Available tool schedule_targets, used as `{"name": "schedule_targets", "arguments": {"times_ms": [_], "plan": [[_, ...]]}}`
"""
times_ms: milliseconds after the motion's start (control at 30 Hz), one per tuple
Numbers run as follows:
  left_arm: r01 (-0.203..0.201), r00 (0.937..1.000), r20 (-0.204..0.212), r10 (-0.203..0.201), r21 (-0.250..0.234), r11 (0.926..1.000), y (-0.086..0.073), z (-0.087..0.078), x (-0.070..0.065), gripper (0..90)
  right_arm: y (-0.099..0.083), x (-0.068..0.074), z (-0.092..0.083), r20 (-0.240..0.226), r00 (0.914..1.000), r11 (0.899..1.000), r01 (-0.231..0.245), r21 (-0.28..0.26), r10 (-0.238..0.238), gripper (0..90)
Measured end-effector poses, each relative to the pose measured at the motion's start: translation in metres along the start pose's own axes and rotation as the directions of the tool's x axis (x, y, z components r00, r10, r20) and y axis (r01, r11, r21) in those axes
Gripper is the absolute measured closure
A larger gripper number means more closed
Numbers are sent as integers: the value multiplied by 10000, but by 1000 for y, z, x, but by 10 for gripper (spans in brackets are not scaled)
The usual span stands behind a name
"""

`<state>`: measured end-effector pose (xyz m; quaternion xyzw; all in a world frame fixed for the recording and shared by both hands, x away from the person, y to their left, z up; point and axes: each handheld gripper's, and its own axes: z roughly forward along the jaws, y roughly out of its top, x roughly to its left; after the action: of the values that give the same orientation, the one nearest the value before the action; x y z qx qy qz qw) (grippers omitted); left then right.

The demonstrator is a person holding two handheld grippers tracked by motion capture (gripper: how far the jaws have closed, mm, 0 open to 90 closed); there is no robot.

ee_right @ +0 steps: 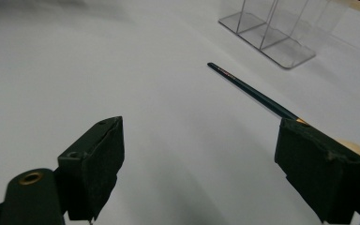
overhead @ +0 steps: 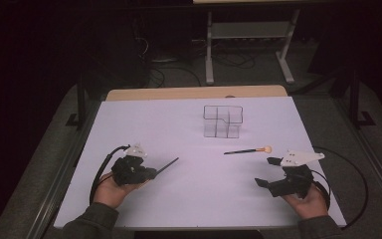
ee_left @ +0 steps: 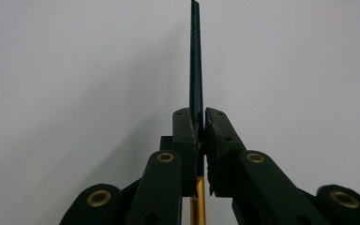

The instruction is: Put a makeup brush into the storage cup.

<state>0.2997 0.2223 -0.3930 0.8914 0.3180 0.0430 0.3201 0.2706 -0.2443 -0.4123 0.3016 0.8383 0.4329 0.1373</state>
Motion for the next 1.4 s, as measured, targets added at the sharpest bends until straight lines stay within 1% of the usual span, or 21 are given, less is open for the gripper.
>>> {"name": "schedule_targets", "arguments": {"times_ms": [133, 300, 367, 400, 433, 500, 567, 633, 667, 700, 733, 767, 800, 833, 900, 967, 1000, 1200, 1233, 1333, 1400], "plan": [[-227, 9997, 87, 226, 111, 9997, 4, -3, -4, 835, 8, 1, 1, -228, 9997, 10000, 38, -13, -39, 152], [-467, 9986, 234, 468, -48, 9989, 10, -8, -8, 835, 20, 1, 3, -517, 9986, 9999, 106, 47, -103, 152], [-563, 9981, 263, 563, -16, 9984, 12, -8, -11, 835, 25, 2, 4, -681, 9975, 9997, 188, 128, -179, 154], [-679, 9971, 351, 676, 67, 9977, 13, -8, -12, 835, 28, 2, 4, -748, 9969, 9996, 249, 130, -238, 158], [-705, 9968, 395, 701, 92, 9975, 14, -7, -13, 835, 31, 3, 4, -821, 9962, 9994, 297, 168, -282, 163], [-890, 9952, 424, 882, 176, 9959, 16, -7, -16, 835, 37, 5, 5, -894, 9952, 9988, 415, 255, -391, 167], [-928, 9941, 572, 921, 105, 9956, 18, -6, -18, 835, 43, 5, 5, -982, 9940, 9983, 515, 285, -485, 170], [-1055, 9924, 646, 1047, 96, 9944, 21, -7, -20, 835, 49, 6, 5, -1066, 9932, 9981, 501, 355, -461, 171], [-1026, 9924, 685, 1019, 66, 9947, 22, -7, -22, 835, 51, 6, 5, -1117, 9923, 9978, 566, 339, -525, 173], [-1238, 9896, 746, 1228, 99, 9923, 24, -8, -22, 835, 54, 7, 5, -1170, 9916, 9977, 601, 328, -559, 175], [-1049, 9915, 779, 1045, 1, 9945, 25, -8, -24, 835, 57, 7, 6, -1209, 9907, 9973, 663, 326, -619, 176], [-1181, 9898, 796, 1178, -18, 9930, 27, -9, -25, 835, 59, 8, 6, -1228, 9900, 9968, 737, 314, -693, 177], [-1057, 9909, 829, 1062, -98, 9943, 28, -10, -27, 835, 62, 9, 6, -1251, 9895, 9965, 774, 306, -730, 179], [-1347, 9873, 841, 1346, -39, 9909, 30, -11, -26, 835, 64, 10, 7, -1309, 9884, 9963, 813, 294, -768, 182], [-1325, 9872, 888, 1325, -65, 9912, 32, -12, -29, 835, 69, 11, 7, -1382, 9867, 9956, 898, 273, -852, 184], [-1433, 9850, 951, 1439, -131, 9896, 34, -12, -32, 835, 74, 12, 7, -1378, 9862, 9950, 963, 279, -916, 185], [-1607, 9820, 998, 1604, -55, 9870, 35, -12, -33, 835, 76, 12, 8, -1399, 9852, 9942, 1040, 277, -992, 189], [-1719, 9783, 1156, 1721, -116, 9851, 40, -8, -42, 835, 87, 16, 13, -1684, 9792, 9916, 1220, 432, -1132, 201], [-1797, 9767, 1167, 1800, -135, 9836, 41, -8, -42, 835, 89, 17, 14, -1762, 9769, 9904, 1305, 448, -1208, 203], [-1823, 9756, 1209, 1831, -175, 9831, 44, -9, -45, 835, 93, 19, 17, -1836, 9730, 9873, 1512, 497, -1398, 205], [-1966, 9726, 1235, 1969, -149, 9804, 47, -10, -47, 835, 97, 20, 19, -1960, 9696, 9859, 1596, 507, -1468, 209]]}}
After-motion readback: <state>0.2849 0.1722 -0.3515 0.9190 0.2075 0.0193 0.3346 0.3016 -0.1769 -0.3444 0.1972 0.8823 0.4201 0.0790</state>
